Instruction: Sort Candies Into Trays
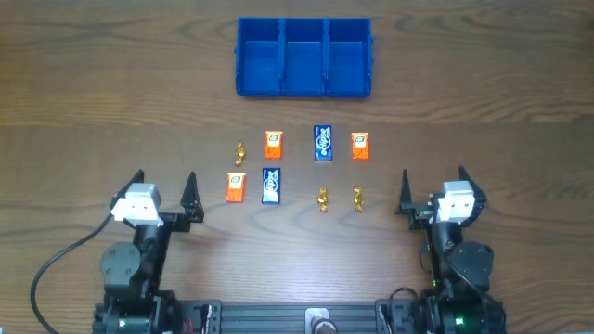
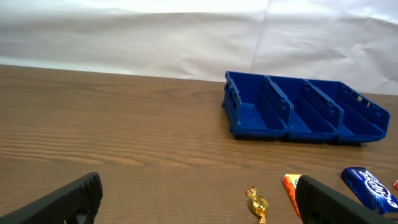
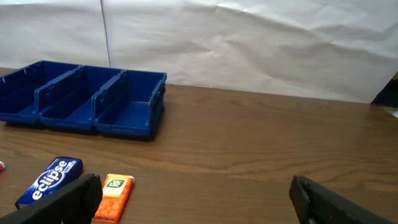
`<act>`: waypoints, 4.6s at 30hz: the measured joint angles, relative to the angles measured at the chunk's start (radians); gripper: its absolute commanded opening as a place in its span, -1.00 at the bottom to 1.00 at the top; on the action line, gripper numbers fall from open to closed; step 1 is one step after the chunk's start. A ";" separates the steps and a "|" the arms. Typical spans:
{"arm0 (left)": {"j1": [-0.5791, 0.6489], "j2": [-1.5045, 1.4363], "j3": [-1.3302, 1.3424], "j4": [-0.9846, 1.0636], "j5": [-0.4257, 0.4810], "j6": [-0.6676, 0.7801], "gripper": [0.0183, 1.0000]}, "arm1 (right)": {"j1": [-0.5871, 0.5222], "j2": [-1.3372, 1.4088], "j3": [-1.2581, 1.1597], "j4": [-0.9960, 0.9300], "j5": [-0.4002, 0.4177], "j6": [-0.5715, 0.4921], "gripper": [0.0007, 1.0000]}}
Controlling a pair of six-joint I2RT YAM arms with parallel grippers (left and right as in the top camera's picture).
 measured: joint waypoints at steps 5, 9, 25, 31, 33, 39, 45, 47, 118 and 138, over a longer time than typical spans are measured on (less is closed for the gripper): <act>0.000 0.000 0.000 0.000 0.000 0.000 1.00 | 0.000 0.000 0.000 0.000 0.000 0.000 1.00; 0.000 0.000 0.000 0.000 0.000 0.000 1.00 | 0.000 0.000 0.000 0.000 0.000 0.000 1.00; 0.000 0.000 0.000 0.000 0.000 0.000 1.00 | 0.000 0.000 0.000 0.000 0.000 0.000 1.00; 0.000 0.000 0.000 0.000 0.000 0.000 1.00 | 0.000 0.000 0.000 0.000 0.000 0.000 1.00; 0.000 0.000 0.000 0.000 -0.002 0.000 1.00 | 0.000 0.000 0.000 0.000 0.000 0.000 1.00; 0.000 0.000 0.000 -0.002 -0.012 0.000 1.00 | 0.000 0.000 0.000 0.000 0.000 0.000 1.00; 0.000 0.000 0.005 -0.012 -0.012 -0.015 1.00 | 0.000 0.000 0.000 0.000 0.000 0.000 1.00; -0.001 0.007 0.039 -0.079 0.001 -0.028 1.00 | 0.000 0.000 0.000 -0.001 0.000 0.000 1.00; -0.437 1.620 0.782 -0.436 -0.154 -0.429 -0.39 | 0.000 -0.001 -0.001 0.000 0.000 0.000 1.00; -0.439 1.887 1.971 -0.922 -0.345 -0.403 -0.41 | 0.000 -0.001 -0.001 0.000 0.000 0.000 0.99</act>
